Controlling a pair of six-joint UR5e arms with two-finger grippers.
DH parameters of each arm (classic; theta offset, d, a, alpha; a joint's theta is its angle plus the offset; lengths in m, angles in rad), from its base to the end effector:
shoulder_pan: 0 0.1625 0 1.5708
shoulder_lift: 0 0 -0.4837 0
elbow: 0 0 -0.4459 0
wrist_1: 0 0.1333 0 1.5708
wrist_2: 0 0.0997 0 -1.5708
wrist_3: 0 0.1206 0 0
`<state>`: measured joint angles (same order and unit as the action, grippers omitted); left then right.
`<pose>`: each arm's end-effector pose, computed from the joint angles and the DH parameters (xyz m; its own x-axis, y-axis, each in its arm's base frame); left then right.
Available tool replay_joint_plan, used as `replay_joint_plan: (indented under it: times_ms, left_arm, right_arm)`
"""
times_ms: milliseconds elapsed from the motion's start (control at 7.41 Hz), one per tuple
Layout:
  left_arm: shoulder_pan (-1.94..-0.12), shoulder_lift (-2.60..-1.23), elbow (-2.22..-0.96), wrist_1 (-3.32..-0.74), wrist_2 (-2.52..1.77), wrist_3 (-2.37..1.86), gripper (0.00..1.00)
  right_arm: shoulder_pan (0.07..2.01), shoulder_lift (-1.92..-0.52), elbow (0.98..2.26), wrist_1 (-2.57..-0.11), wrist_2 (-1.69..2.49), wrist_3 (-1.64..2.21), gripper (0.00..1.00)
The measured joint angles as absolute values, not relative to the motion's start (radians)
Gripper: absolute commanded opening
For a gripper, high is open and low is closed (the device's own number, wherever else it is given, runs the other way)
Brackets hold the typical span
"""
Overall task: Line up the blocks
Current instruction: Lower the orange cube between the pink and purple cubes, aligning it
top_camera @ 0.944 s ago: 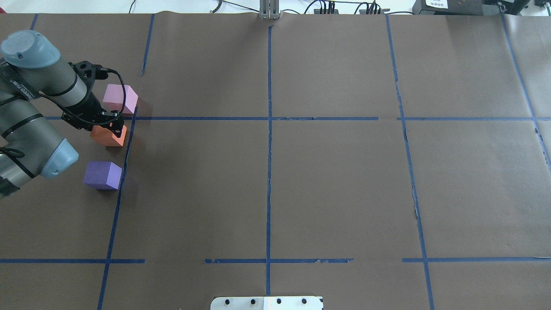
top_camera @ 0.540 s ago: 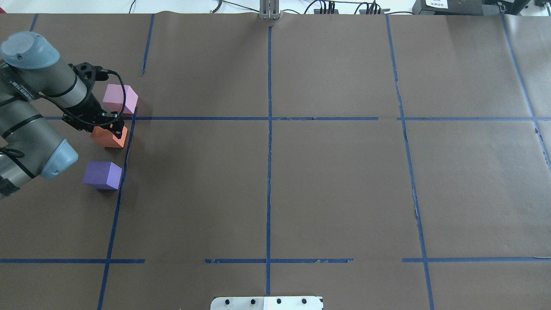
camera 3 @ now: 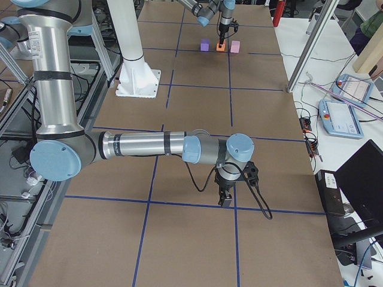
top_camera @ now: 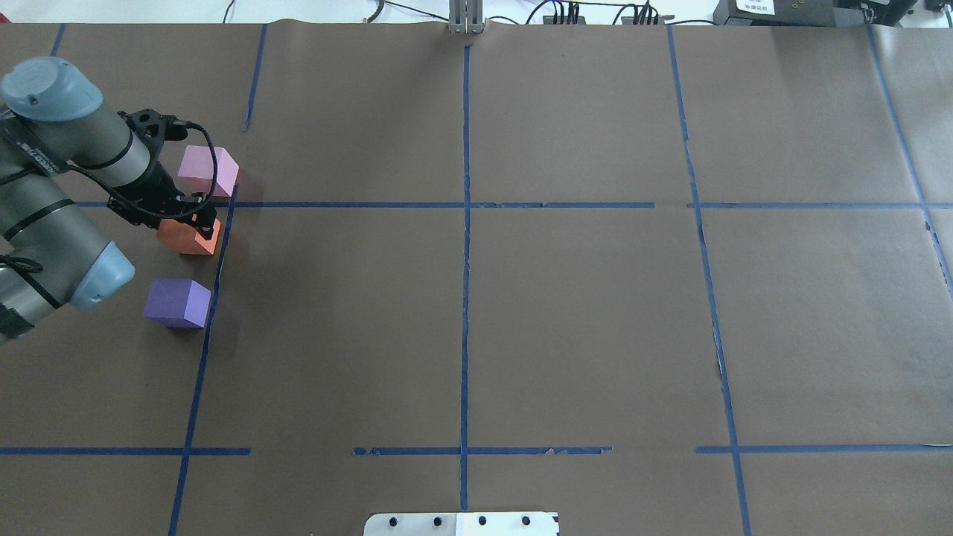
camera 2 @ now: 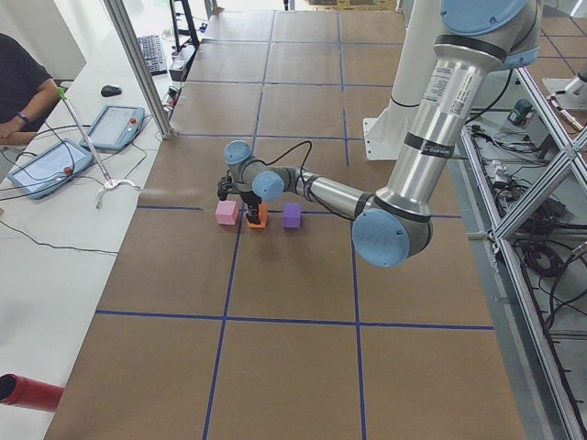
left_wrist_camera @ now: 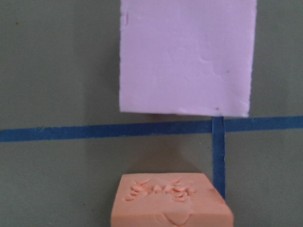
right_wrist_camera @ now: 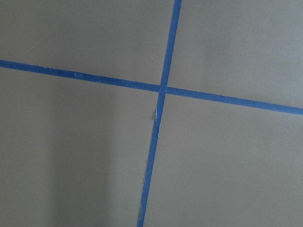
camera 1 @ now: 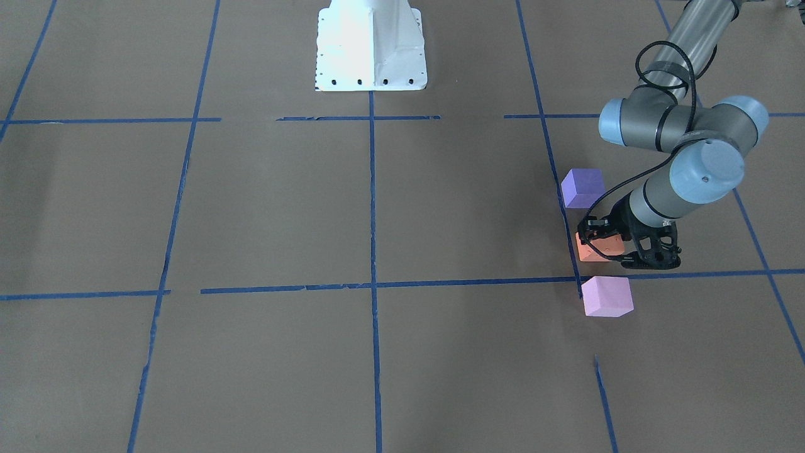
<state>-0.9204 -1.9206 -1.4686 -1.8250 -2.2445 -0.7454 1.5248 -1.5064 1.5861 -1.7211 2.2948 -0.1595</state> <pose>0.3963 -0.6168 0.5423 0.6836 0.0500 -0.7282 -0.0915 0.9957 -0.0175 0.0272 -0.5705 0.7069 0.7337 -0.1462 0.6636 0.1645 0.9857 0.0353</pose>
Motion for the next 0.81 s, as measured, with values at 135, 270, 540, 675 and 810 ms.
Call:
replay_joint_plan:
  times_ms: [135,270,540,675,810]
  left_arm:
    - [-0.92,-1.921,-1.469,-1.825,-2.245,-0.745,0.99]
    - [-0.92,-1.921,-1.469,-1.824,-2.245,-0.745,1.0]
    - [-0.921,-1.921,-1.473,-1.816,-2.244,-0.743,1.0]
    - [-0.923,-1.92,-1.483,-1.807,-2.242,-0.742,1.0]
    - [-0.928,-1.916,-1.504,-1.795,-2.242,-0.744,1.0]
  right_arm:
    - [1.525,-1.506,1.586,-1.721,2.295,-0.16,1.0]
    - [1.525,-1.506,1.586,-1.721,2.295,-0.16,1.0]
    - [1.525,-1.506,1.586,-1.721,2.295,-0.16,1.0]
    - [1.525,-1.506,1.586,-1.721,2.295,-0.16,1.0]
    - [1.525,-1.506,1.586,-1.721,2.295,-0.16,1.0]
